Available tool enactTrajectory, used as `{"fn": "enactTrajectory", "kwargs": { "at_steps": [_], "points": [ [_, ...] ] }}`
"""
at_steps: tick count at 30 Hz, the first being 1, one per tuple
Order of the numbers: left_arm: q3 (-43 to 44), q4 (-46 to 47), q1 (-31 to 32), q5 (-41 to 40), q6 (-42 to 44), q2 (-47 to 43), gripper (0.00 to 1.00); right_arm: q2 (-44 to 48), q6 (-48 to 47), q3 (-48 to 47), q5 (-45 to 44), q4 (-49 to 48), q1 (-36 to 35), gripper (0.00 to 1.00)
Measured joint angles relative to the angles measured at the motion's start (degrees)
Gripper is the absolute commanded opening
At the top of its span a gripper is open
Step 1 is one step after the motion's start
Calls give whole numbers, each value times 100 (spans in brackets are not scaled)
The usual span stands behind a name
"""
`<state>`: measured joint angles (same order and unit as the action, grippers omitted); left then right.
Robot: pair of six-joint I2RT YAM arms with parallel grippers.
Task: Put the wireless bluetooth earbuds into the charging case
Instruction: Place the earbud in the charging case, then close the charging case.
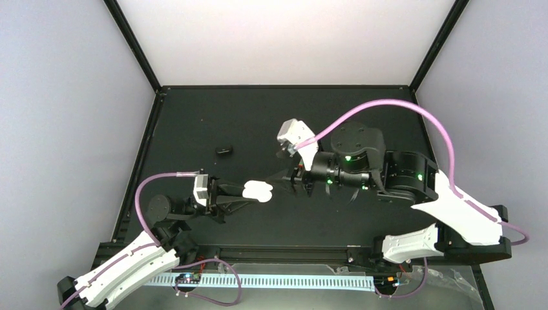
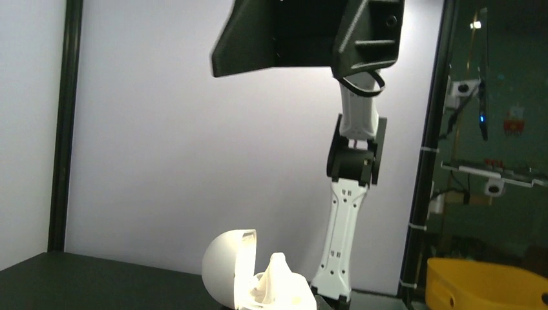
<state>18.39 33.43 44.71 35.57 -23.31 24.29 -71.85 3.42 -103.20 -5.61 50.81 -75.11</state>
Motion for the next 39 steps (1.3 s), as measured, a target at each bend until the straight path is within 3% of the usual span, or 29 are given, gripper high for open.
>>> {"fn": "enactTrajectory", "kwargs": {
  "at_steps": [8,17,27,39],
  "points": [
    [-28,472,0,-350,-852,160,1,144,402,55,1088,0,439,62],
    [-39,697,0,-343,-1019,142,2,146,426,435,940,4,448,61],
    [-87,708,0,225,-560,-109,2,385,400,1394,472,-474,673,60],
    [109,260,0,761,210,-48,2,431,393,1775,1158,-914,699,61]
  ]
}}
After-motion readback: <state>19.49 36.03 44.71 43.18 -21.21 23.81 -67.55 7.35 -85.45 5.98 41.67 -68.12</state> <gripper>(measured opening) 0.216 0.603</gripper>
